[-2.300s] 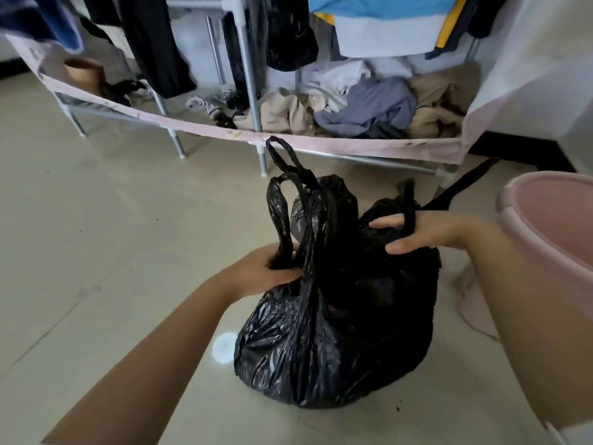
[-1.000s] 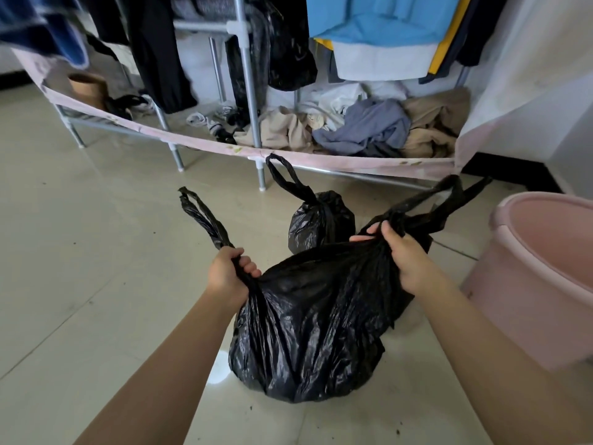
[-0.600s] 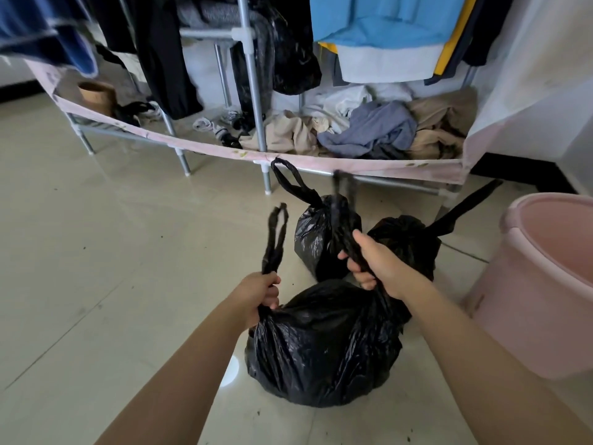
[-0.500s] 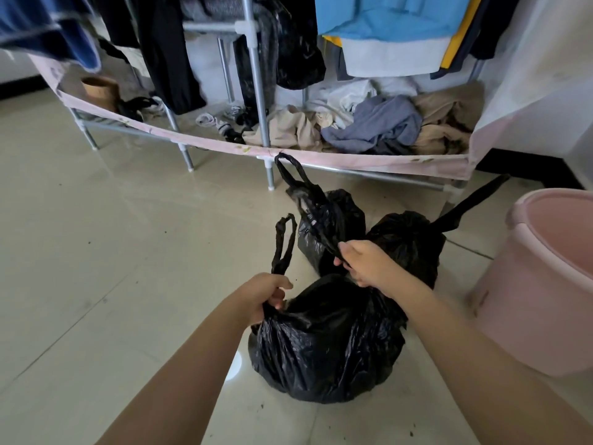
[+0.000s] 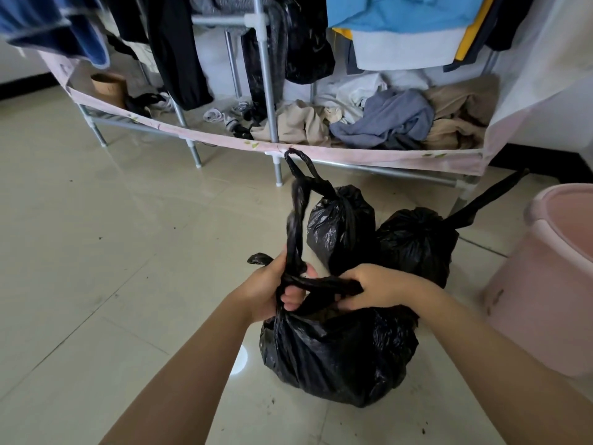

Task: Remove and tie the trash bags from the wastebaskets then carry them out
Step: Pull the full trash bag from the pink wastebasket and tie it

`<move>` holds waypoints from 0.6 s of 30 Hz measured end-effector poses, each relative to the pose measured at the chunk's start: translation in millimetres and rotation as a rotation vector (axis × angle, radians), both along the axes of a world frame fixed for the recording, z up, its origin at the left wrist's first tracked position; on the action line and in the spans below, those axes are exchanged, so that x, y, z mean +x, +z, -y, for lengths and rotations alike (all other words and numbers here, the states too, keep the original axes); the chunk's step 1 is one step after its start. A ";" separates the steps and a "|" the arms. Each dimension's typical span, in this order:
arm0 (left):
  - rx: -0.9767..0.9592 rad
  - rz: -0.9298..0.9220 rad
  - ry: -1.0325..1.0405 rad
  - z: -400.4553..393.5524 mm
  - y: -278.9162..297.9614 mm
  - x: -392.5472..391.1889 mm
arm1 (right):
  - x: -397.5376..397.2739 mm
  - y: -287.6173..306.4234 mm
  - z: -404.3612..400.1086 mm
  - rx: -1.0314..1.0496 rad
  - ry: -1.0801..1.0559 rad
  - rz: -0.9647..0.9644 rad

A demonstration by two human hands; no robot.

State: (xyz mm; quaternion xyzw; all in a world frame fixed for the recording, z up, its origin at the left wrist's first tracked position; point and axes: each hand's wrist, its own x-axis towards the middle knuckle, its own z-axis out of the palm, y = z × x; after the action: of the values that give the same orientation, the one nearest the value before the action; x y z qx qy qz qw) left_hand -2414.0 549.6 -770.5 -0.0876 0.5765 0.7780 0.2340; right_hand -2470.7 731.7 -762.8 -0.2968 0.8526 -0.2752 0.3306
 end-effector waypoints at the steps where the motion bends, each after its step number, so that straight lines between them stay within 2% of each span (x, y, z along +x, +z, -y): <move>1: -0.070 0.002 -0.086 0.9 1.2 2.5 | -2.2 0.3 -4.7 -0.011 -0.034 0.033; 3: -0.209 -0.015 -0.229 0.5 3.5 5.4 | -8.1 -2.3 -12.1 -0.118 -0.152 0.115; 5: -0.347 -0.078 -0.267 -1.4 4.9 4.8 | -13.2 -4.7 -15.7 -0.200 -0.238 0.151; 9: -0.479 -0.184 -0.037 -5.4 5.3 -2.8 | -16.4 3.9 -17.0 -0.293 -0.282 0.146; 11: -0.442 -0.214 0.086 -8.8 5.3 -6.3 | -14.8 10.5 -18.0 -0.338 -0.286 0.223; 13: -0.332 -0.231 0.197 -12.2 4.6 -9.5 | -10.8 15.6 -19.0 -0.382 -0.302 0.380; 15: -0.243 -0.290 0.275 -13.9 0.8 -11.9 | -9.0 16.0 -18.5 -0.348 -0.345 0.476; 18: -0.154 -0.371 0.336 -15.4 -2.2 -11.7 | -12.4 9.1 -16.0 -0.260 -0.490 0.436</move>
State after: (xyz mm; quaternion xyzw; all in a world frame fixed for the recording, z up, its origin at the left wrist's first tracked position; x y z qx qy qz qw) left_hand -2425.7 565.0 -772.7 -0.0557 0.6444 0.7625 -0.0156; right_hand -2483.1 747.7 -753.7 -0.0571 0.7658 -0.5094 0.3883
